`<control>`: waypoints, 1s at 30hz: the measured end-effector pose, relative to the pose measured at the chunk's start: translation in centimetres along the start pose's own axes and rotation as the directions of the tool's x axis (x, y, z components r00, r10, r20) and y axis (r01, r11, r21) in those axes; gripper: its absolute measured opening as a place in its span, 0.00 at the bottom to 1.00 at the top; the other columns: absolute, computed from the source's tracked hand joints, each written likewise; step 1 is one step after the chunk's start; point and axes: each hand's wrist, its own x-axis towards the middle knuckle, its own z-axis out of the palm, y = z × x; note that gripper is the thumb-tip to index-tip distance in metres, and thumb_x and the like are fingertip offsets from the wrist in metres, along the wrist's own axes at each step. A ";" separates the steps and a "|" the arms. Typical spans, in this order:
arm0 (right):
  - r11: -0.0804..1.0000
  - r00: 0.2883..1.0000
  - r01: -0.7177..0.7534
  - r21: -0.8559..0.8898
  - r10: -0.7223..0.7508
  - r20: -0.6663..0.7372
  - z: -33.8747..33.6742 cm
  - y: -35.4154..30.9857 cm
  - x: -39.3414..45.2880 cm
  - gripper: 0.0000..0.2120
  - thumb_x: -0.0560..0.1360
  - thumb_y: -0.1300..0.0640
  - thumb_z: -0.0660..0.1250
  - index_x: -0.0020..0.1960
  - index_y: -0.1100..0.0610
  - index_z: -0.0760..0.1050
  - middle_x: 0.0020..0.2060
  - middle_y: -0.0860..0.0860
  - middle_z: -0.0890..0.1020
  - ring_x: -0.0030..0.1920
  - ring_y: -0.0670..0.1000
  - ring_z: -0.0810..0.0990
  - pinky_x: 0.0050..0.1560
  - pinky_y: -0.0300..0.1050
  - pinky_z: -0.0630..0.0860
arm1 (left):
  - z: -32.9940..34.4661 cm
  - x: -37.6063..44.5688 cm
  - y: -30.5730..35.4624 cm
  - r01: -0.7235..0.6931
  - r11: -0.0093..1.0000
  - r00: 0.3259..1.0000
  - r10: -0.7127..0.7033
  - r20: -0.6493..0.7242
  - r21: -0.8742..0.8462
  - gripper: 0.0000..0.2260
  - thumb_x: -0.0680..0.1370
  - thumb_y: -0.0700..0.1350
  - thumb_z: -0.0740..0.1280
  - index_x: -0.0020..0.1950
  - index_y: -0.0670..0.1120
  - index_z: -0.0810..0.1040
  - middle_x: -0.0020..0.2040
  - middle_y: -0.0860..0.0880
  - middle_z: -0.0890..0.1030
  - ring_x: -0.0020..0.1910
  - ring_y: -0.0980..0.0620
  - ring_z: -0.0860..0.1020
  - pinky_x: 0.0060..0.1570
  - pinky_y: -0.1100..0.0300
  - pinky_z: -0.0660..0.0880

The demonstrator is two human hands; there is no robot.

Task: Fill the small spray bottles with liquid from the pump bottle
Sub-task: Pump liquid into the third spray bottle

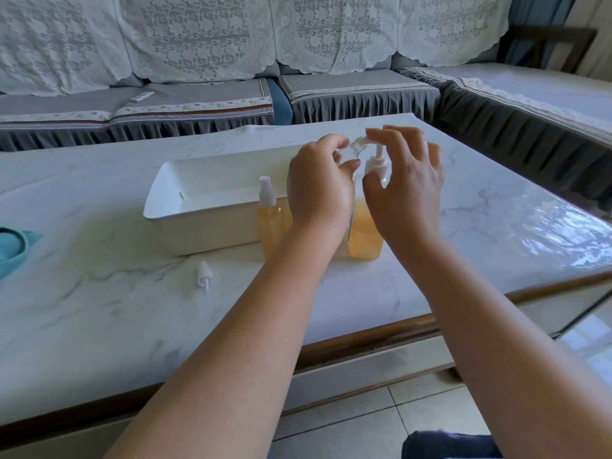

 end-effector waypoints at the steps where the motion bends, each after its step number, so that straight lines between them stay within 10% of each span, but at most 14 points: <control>1: 1.000 1.000 -0.007 -0.021 0.007 0.002 0.2 0.1 -0.2 0.24 0.70 0.59 0.62 0.64 0.47 0.74 0.62 0.47 0.74 0.61 0.55 0.70 0.59 0.49 0.65 | 0.1 0.0 -0.1 0.002 1.000 1.000 -0.002 -0.001 0.009 0.14 0.75 0.42 0.71 0.60 0.48 0.81 0.50 0.50 0.83 0.49 0.53 0.80 0.46 0.66 0.70; 30: 1.000 1.000 -0.014 -0.010 0.014 -0.003 1.8 0.7 -1.6 0.24 0.70 0.53 0.63 0.66 0.46 0.72 0.66 0.47 0.71 0.60 0.55 0.71 0.62 0.53 0.66 | 0.2 -0.3 -0.9 -0.059 0.995 0.998 0.058 0.016 0.082 0.13 0.75 0.39 0.70 0.60 0.47 0.81 0.51 0.50 0.83 0.50 0.53 0.79 0.49 0.64 0.72</control>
